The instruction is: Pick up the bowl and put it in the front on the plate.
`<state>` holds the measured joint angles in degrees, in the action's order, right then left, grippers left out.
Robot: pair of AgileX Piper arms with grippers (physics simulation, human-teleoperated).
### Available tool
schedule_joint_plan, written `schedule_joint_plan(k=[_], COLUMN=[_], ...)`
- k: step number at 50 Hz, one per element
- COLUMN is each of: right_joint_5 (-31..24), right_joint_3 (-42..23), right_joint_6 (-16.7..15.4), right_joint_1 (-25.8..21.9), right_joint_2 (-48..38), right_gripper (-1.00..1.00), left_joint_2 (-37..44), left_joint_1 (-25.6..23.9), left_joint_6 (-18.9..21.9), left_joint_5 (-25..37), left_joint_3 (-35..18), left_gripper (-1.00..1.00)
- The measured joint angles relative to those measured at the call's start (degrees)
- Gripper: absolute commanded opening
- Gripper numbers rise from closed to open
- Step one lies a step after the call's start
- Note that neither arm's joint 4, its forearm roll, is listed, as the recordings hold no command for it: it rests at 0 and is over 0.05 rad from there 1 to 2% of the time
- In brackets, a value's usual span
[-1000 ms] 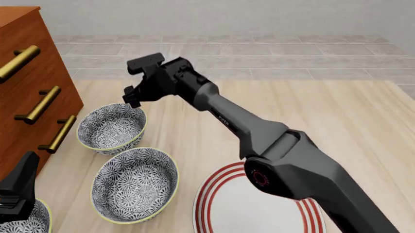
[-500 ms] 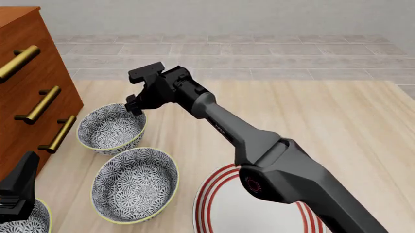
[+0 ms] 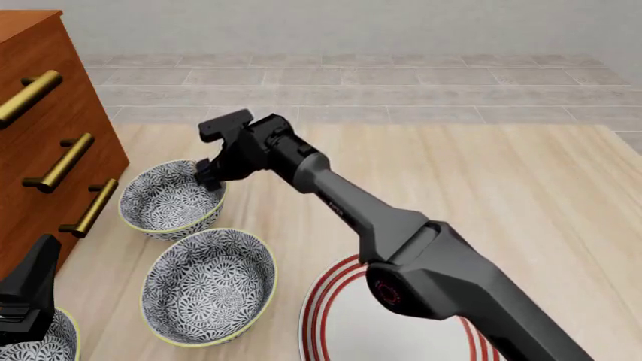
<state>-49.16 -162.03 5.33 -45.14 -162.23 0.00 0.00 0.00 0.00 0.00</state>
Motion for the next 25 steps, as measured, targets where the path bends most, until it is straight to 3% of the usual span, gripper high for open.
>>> schedule_joint_plan(k=[11, 12, 25], right_joint_5=[-0.1, -0.1, -0.2], right_joint_3=[-0.1, -0.1, -0.2], right_joint_6=[0.7, 0.7, 0.3], right_joint_1=[-0.6, -0.6, -0.7], right_joint_2=[-0.6, -0.6, 0.1], right_gripper=[1.0, -1.0, -1.0], left_joint_2=[0.0, 0.0, 0.0], left_joint_1=[0.0, 0.0, 0.0], left_joint_6=[0.0, 0.0, 0.0], left_joint_5=[0.0, 0.0, 0.0], left_joint_3=[0.0, 0.0, 0.0], left_gripper=[1.0, 1.0, 1.0])
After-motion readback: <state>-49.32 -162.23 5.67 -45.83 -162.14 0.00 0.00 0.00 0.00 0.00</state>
